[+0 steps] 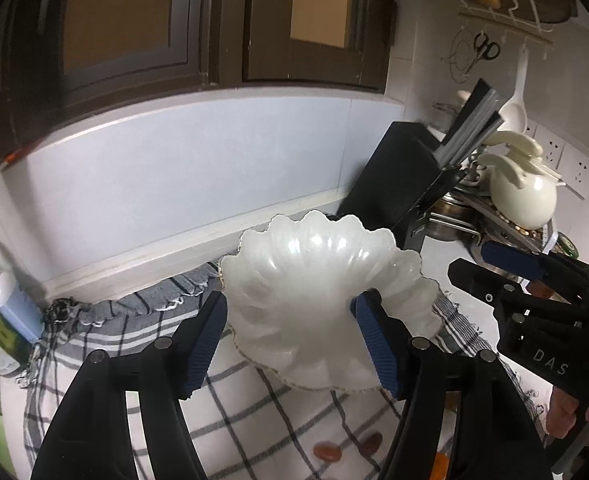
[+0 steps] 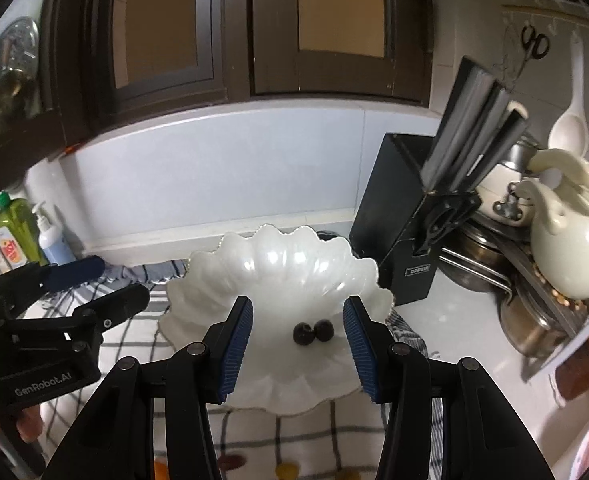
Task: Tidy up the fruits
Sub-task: 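Withdraw both tools from the bowl and move them toward the oranges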
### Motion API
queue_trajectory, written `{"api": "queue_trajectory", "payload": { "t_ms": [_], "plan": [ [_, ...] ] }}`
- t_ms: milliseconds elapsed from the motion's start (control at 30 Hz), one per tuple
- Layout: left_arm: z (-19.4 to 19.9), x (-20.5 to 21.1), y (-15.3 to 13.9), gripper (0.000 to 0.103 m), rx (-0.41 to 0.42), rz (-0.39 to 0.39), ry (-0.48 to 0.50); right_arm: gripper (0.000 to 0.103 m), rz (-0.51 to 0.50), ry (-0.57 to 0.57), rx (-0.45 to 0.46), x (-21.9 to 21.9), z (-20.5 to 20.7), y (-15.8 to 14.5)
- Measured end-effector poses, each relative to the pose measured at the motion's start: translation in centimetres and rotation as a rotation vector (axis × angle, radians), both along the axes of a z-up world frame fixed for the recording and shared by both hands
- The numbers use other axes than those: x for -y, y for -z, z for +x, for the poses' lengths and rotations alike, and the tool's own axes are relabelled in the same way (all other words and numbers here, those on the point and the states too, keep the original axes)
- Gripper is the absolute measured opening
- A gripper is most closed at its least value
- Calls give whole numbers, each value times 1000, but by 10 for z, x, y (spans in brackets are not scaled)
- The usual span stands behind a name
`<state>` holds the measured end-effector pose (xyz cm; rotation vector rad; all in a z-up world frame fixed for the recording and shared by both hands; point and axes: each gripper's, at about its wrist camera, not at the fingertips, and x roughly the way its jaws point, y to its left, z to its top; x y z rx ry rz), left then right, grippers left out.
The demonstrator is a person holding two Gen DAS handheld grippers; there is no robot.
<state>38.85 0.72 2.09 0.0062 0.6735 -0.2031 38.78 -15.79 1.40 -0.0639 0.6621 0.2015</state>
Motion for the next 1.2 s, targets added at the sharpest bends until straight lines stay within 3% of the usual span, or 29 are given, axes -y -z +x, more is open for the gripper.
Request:
{"api": "queue_trajectory", "payload": {
  "t_ms": [333, 600, 1200],
  "plan": [
    [-64, -3, -15, 69, 73, 44, -45, 48, 2, -22, 61, 1, -53, -5],
    [-107, -4, -6, 71, 82, 65, -89, 48, -30, -57, 84, -1, -93, 4],
    [-150, 1, 35, 71, 4, 95, -81, 48, -46, -83, -20, 6, -135, 49]
  ]
}}
